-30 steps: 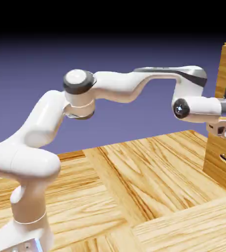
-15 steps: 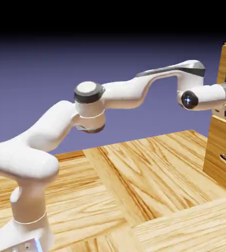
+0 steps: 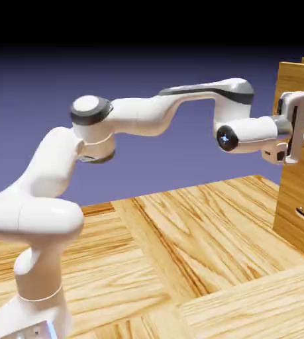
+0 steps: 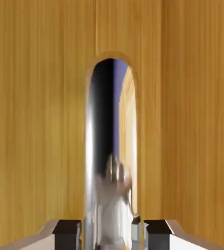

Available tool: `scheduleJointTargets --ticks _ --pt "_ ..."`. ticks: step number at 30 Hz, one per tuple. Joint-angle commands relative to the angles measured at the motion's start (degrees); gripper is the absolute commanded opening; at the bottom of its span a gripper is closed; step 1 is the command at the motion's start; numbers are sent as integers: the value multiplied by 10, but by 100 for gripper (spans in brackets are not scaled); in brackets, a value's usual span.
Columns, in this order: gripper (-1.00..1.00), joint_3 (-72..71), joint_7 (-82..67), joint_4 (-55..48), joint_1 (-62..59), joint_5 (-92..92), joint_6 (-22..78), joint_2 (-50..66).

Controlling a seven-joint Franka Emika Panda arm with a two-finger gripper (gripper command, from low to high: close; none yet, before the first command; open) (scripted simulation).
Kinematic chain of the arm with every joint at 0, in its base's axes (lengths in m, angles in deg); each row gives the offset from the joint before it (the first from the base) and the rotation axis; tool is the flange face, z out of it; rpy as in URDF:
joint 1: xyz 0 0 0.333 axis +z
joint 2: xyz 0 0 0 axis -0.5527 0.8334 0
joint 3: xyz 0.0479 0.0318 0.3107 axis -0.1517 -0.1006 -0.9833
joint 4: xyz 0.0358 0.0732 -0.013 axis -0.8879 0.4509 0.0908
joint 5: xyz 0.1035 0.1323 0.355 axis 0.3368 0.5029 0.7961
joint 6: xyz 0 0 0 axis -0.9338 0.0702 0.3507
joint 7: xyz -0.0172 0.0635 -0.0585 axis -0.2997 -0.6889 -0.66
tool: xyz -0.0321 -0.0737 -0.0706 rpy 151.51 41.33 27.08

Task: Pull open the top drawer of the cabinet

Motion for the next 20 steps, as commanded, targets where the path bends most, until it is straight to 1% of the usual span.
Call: scheduleJointTargets --ticks 1,9,16,17,18,20 --pt "-100 8 -3 21 15 -2 7 -3" --pt "-100 87 -29 187 147 -16 57 -12" --pt "-100 166 -34 321 260 -41 91 4" --pt "100 166 -34 321 260 -41 91 4" --pt "100 166 -34 321 260 -41 91 4" --pt "100 194 -33 362 297 -54 99 14"
